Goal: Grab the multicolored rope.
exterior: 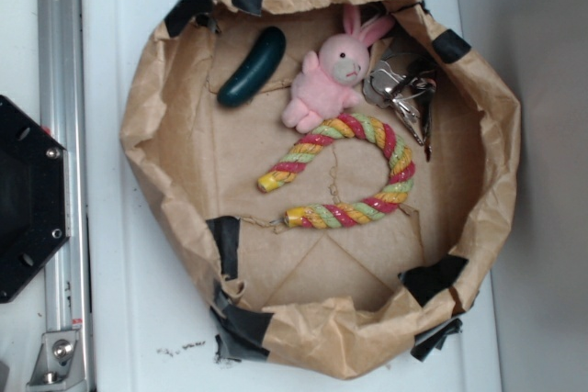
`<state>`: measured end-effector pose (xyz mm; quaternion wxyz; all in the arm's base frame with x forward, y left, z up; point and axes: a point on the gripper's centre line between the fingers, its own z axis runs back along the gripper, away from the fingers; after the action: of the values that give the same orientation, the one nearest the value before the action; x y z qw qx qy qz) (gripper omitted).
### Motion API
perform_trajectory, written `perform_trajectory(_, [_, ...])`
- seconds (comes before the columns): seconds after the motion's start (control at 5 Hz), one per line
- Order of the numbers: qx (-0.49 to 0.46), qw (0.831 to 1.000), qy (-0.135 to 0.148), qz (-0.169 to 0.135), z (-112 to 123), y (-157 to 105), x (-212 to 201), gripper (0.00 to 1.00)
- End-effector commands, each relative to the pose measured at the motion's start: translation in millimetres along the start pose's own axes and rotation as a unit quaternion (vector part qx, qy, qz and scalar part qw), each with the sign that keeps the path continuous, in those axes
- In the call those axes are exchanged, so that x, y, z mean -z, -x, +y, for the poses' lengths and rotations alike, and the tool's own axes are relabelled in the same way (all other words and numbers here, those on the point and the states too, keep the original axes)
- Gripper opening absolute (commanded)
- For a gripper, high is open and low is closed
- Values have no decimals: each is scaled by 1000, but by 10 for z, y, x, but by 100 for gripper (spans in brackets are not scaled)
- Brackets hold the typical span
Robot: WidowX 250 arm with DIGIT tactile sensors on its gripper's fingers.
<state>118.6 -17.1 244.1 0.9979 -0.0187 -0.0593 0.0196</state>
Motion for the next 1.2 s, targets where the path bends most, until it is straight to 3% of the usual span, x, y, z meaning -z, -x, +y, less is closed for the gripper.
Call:
perform_trajectory(0.0, [0, 1000, 0, 0, 0, 0, 0, 100])
perform_trajectory(0.2, [-58, 998, -15, 24, -60, -450, 430, 100])
perform_trajectory(0.4, [-76, 996, -35, 17, -92, -915, 785, 100])
perform_trajectory(0.6, [-97, 995, -19, 18, -200, -1359, 1271, 100])
perform_trajectory(0.8, [-84, 995, -15, 51, -301, -1471, 1712, 100])
perform_trajectory(1.0, [-62, 993, 11, 97, -269, -1377, 1978, 100])
